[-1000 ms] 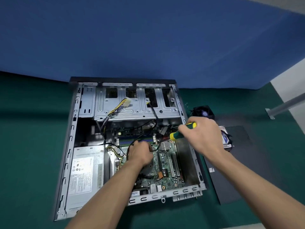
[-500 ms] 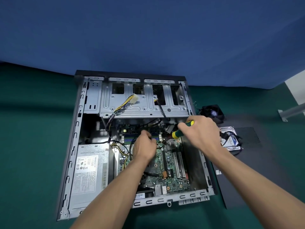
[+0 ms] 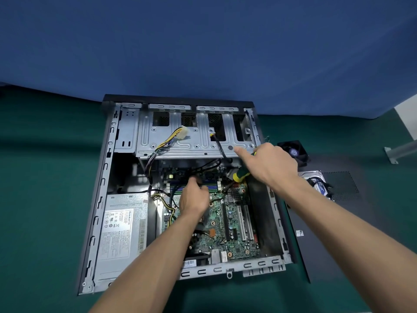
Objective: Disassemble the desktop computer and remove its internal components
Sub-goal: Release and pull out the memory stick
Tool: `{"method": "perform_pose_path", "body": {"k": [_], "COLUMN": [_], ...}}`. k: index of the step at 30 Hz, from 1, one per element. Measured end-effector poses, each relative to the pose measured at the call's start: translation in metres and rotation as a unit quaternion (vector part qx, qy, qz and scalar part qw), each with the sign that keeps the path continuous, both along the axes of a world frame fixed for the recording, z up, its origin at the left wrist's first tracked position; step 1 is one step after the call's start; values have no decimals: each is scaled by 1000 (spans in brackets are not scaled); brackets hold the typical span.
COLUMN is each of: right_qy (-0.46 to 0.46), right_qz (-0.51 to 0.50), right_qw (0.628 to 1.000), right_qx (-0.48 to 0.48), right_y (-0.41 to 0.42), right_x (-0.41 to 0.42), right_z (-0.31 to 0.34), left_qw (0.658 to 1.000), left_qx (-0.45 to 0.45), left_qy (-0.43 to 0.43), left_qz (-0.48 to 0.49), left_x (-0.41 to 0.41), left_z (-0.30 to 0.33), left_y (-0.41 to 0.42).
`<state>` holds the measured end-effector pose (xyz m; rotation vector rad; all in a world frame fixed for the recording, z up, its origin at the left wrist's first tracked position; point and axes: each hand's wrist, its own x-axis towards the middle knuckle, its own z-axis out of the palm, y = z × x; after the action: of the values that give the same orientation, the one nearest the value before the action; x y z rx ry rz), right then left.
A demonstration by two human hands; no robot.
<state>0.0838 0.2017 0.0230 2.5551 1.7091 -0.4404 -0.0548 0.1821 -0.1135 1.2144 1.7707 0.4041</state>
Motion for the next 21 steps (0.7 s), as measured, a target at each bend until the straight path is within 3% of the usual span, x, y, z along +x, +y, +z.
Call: {"method": "perform_pose_path", "body": {"k": [9,12,16,21], "right_qy": [58,-20,64,13], "right_qz": [139,123,119,103], "right_qw": [988,991,988,994], "right_qx": [-42,-41,-74,-45], "right_y": [0,1,4,-4], "right_x": [-18,-25,-27,-23], "right_z": [13,16,16,17], "left_qw": [998,998,997,996], "left_qx": [-29,-21,-17,-13], "left_qy": [4,9,3,17], "left_qz": [-57,-64,-72,-87], "left_x": [-1,-2,-4,-3], "left_z": [-1,0,1,2], "left_y": [-1,-2,-2,-2]}}
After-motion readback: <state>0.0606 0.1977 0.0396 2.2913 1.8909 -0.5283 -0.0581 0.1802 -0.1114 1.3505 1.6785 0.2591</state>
